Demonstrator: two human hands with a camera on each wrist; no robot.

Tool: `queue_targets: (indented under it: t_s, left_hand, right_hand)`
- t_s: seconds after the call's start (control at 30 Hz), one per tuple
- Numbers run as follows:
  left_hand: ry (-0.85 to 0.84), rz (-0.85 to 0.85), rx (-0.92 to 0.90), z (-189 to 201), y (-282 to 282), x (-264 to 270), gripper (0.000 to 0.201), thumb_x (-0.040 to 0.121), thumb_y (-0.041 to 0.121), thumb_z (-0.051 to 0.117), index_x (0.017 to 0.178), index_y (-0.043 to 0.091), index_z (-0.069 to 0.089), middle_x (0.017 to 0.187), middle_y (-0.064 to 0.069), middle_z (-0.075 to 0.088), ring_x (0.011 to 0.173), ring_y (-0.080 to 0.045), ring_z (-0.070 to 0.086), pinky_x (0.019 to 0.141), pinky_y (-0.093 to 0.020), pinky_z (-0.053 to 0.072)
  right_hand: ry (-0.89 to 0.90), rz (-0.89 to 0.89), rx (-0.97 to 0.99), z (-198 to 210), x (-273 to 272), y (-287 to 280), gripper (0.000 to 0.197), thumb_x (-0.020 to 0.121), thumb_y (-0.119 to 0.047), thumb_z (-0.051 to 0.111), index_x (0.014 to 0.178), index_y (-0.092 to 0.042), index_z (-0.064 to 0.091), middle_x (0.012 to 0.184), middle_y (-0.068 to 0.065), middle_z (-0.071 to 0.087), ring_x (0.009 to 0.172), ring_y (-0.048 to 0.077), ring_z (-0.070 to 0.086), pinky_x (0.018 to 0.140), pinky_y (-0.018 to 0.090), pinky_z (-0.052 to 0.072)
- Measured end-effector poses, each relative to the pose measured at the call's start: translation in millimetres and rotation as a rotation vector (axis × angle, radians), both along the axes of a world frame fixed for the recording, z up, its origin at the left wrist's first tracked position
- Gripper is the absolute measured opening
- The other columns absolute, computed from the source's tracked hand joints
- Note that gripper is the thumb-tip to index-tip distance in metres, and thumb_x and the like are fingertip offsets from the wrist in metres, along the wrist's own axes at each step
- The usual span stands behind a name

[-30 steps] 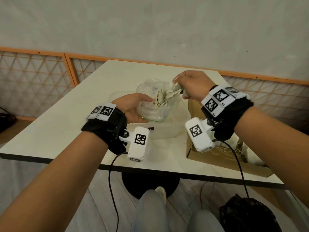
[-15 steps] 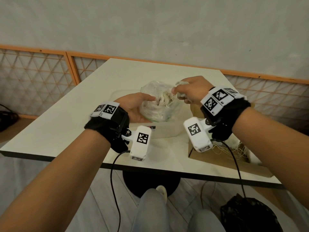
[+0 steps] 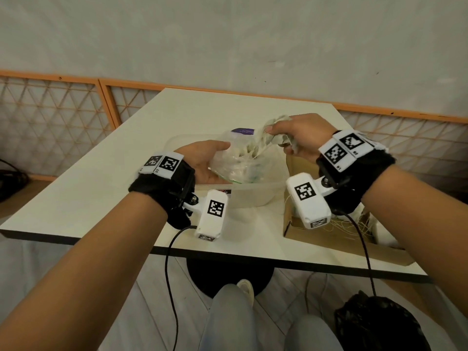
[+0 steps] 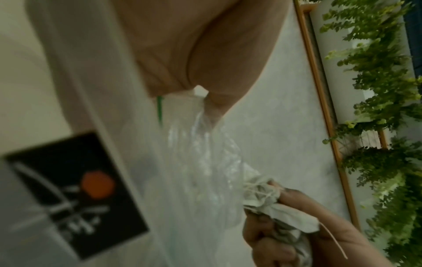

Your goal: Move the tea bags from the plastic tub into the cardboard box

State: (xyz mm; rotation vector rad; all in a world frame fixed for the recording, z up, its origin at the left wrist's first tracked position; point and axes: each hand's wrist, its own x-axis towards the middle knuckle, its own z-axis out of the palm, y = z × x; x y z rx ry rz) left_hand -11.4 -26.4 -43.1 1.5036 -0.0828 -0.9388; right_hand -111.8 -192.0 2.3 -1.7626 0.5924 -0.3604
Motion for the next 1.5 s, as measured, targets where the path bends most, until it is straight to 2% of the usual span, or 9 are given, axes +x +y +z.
queue_targets:
  t_s: [0.2, 0.4, 0.67, 0.8, 0.9, 1.03, 1.3, 1.4, 1.5]
  left_hand:
    - [-0.244, 0.048, 0.163, -4, 0, 8, 0.032, 0.097, 0.016, 0.051, 0.127, 0.007, 0.05, 0.135, -0.016, 0.052, 0.109, -0.033, 0.059, 0.09, -0.049, 0.051]
    - [-0.421, -0.002, 0.249, -9, 1, 19, 0.05, 0.094, 0.002, 0.045, 0.143, 0.015, 0.04, 0.146, -0.016, 0.041, 0.129, -0.037, 0.046, 0.085, -0.041, 0.051]
    - [-0.564, 0.146, 0.386, 1, -5, 16, 0.049, 0.094, 0.018, 0.054, 0.139, 0.005, 0.043, 0.147, -0.017, 0.038, 0.132, -0.033, 0.041, 0.103, -0.038, 0.038]
    - [-1.037, 0.449, 0.172, 15, -19, -11, 0.039, 0.088, 0.016, 0.057, 0.127, 0.015, 0.052, 0.139, -0.009, 0.037, 0.123, -0.025, 0.043, 0.102, -0.027, 0.033]
    - [-1.252, 0.282, -0.164, 28, -40, -55, 0.036, 0.084, 0.019, 0.066, 0.117, 0.021, 0.053, 0.122, 0.005, 0.045, 0.114, -0.01, 0.044, 0.099, -0.03, 0.041]
    - [-1.094, -0.212, -0.211, 27, -80, -109, 0.053, 0.083, 0.029, 0.07, 0.129, 0.022, 0.045, 0.128, 0.004, 0.05, 0.12, -0.008, 0.045, 0.098, -0.025, 0.04]
    - [-0.122, -0.254, -0.351, 18, -116, -125, 0.06, 0.086, 0.073, 0.033, 0.128, 0.034, 0.047, 0.136, -0.005, 0.048, 0.124, -0.025, 0.043, 0.102, -0.048, 0.035]
    - [0.127, -0.335, -0.434, 13, -122, -129, 0.071, 0.084, 0.077, 0.031, 0.135, 0.031, 0.049, 0.129, -0.011, 0.051, 0.12, -0.035, 0.05, 0.099, -0.054, 0.041]
    - [0.303, -0.337, -0.489, 8, -128, -131, 0.063, 0.088, 0.067, 0.041, 0.13, 0.023, 0.055, 0.129, -0.013, 0.057, 0.114, -0.039, 0.057, 0.088, -0.052, 0.052]
  right_hand:
    - [-0.147, 0.086, 0.284, 7, -17, -15, 0.007, 0.084, -0.008, 0.061, 0.077, -0.011, 0.06, 0.071, 0.004, 0.056, 0.053, 0.01, 0.045, 0.04, 0.015, 0.033]
    - [-0.251, 0.019, 0.54, 11, -44, -45, 0.015, 0.09, -0.014, 0.051, 0.075, -0.015, 0.054, 0.067, 0.001, 0.057, 0.05, 0.007, 0.048, 0.04, 0.014, 0.034]
    - [-0.065, -0.055, 0.403, -16, -100, -82, 0.011, 0.091, -0.011, 0.048, 0.083, -0.012, 0.055, 0.071, 0.002, 0.056, 0.049, 0.007, 0.047, 0.037, 0.012, 0.032]
    - [-0.087, -0.073, 0.397, -13, -116, -93, 0.013, 0.092, -0.011, 0.046, 0.082, -0.013, 0.055, 0.065, -0.001, 0.057, 0.048, 0.005, 0.047, 0.037, 0.011, 0.031]
    - [-0.11, -0.06, 0.373, -4, -120, -94, 0.013, 0.092, -0.011, 0.047, 0.082, -0.012, 0.055, 0.066, -0.001, 0.056, 0.05, 0.005, 0.046, 0.037, 0.01, 0.031]
    - [-0.11, -0.012, 0.319, 7, -120, -88, 0.01, 0.091, -0.01, 0.049, 0.083, -0.01, 0.057, 0.068, 0.001, 0.055, 0.053, 0.007, 0.046, 0.038, 0.011, 0.033]
    - [-0.163, 0.031, 0.158, 32, -118, -84, 0.01, 0.089, -0.007, 0.053, 0.079, -0.009, 0.055, 0.069, 0.005, 0.049, 0.049, 0.009, 0.042, 0.038, 0.015, 0.031]
    - [-0.055, 0.044, -0.076, 21, -112, -73, 0.009, 0.082, -0.005, 0.06, 0.073, -0.008, 0.059, 0.062, 0.007, 0.047, 0.051, 0.016, 0.037, 0.045, 0.024, 0.028]
    - [0.199, 0.125, -0.475, 8, -106, -56, 0.014, 0.082, -0.012, 0.061, 0.095, -0.007, 0.061, 0.082, 0.007, 0.058, 0.072, 0.019, 0.055, 0.065, 0.034, 0.047]
